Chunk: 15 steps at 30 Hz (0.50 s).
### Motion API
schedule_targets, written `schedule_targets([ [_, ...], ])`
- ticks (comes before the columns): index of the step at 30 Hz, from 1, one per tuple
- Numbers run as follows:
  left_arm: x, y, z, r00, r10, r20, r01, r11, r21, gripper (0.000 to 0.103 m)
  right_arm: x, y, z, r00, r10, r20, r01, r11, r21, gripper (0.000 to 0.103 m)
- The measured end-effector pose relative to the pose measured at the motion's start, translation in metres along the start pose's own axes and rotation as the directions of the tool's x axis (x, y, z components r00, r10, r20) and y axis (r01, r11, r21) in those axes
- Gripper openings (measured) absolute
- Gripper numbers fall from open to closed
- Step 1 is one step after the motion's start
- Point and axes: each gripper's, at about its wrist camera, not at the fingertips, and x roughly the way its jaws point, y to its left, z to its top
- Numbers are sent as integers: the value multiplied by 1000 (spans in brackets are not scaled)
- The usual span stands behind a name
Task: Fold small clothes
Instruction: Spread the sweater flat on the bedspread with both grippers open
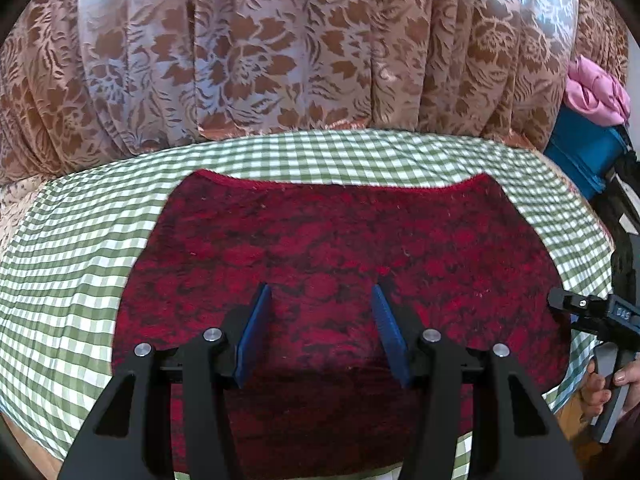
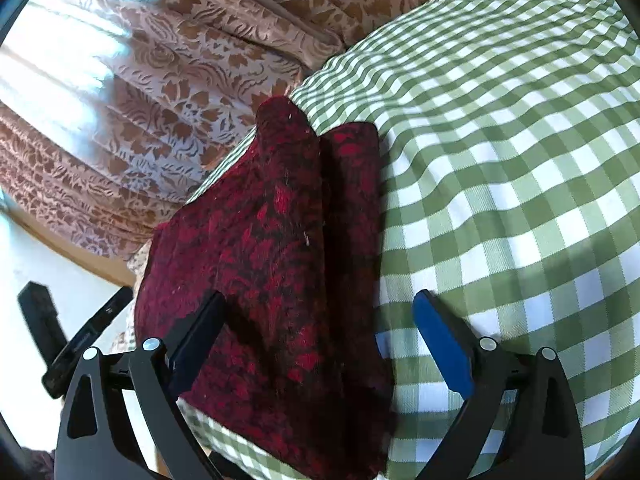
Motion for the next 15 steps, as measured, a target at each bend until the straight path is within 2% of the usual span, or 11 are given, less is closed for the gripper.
schedule_targets([
  [4, 9, -8, -3, 1000, 10, -25, -9, 1000, 26, 52, -3, -3, -4, 999, 31, -23, -30, 999, 20, 94],
  [10, 18, -17, -3, 999, 26, -39, -24, 998, 57, 52, 1, 5, -12, 992, 82, -93, -83, 996, -9, 96],
  [15, 21, -20, -2, 999, 34, -43, -31, 997, 67, 52, 4, 1, -13, 988, 120, -92, -118, 992, 33, 97],
])
